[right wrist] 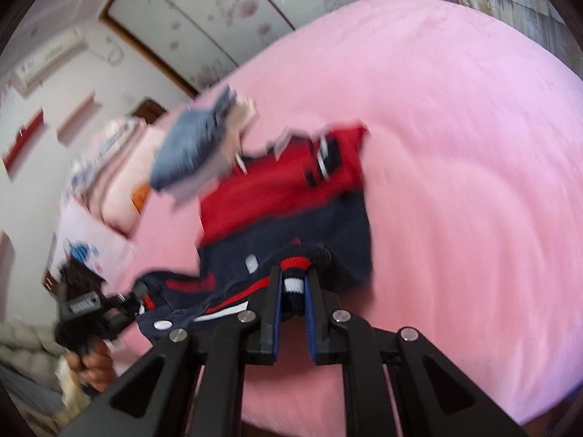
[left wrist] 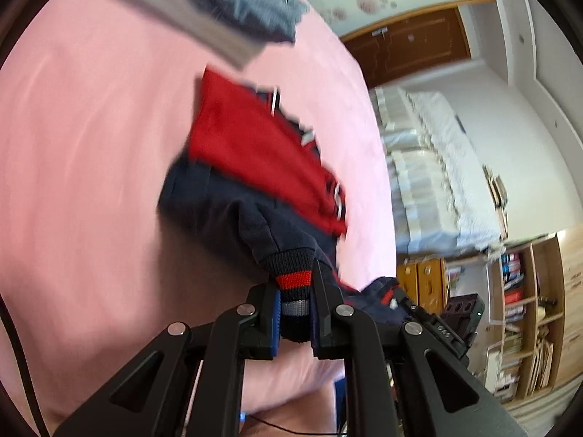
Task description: Fold large clothes
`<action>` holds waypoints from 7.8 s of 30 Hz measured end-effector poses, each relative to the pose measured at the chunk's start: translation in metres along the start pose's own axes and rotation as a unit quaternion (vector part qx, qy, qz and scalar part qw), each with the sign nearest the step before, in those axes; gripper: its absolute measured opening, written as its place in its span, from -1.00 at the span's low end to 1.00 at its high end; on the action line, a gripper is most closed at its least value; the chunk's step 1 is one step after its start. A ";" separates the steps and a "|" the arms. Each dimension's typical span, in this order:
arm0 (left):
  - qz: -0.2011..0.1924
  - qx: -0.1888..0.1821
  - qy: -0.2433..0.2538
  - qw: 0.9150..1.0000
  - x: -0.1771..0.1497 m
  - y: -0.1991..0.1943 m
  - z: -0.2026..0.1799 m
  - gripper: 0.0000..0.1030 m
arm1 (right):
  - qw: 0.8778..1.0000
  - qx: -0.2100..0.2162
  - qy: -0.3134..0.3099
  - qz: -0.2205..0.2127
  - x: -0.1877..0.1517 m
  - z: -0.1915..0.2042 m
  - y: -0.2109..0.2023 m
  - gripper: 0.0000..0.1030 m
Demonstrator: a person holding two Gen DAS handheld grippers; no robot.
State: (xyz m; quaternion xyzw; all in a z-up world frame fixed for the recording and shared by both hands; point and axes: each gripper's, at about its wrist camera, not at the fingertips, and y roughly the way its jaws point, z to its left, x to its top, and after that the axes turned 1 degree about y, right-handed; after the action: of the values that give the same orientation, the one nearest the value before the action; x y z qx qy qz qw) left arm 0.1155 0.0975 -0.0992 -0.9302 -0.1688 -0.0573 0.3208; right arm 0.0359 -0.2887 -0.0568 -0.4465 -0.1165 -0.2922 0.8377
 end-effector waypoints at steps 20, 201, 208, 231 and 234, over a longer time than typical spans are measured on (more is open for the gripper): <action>-0.031 0.163 0.069 0.984 0.150 0.100 0.035 0.13 | 0.990 -0.128 -0.058 -0.005 0.108 -0.014 0.143 -0.07; -0.034 0.308 0.465 0.829 -0.034 0.278 -0.186 -0.16 | 0.992 -0.117 -0.014 -0.047 -0.005 -0.061 0.045 -0.95; 0.017 0.177 0.372 0.911 -0.024 0.205 -0.187 0.35 | 0.992 -0.104 -0.024 -0.073 0.008 -0.044 0.030 -0.94; -0.010 0.271 0.273 0.923 0.022 0.190 -0.114 0.14 | 0.975 -0.157 -0.151 -0.043 0.033 0.012 0.088 -0.92; 0.010 0.275 0.282 0.919 0.011 0.205 -0.106 0.14 | 0.982 -0.156 -0.096 -0.036 0.022 -0.015 0.085 -0.92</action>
State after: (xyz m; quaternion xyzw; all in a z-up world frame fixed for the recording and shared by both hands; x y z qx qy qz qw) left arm 0.1982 -0.1158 -0.1317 -0.7520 -0.0709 -0.2655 0.5991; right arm 0.1028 -0.2731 -0.1133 -0.5934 -0.1653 -0.2930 0.7312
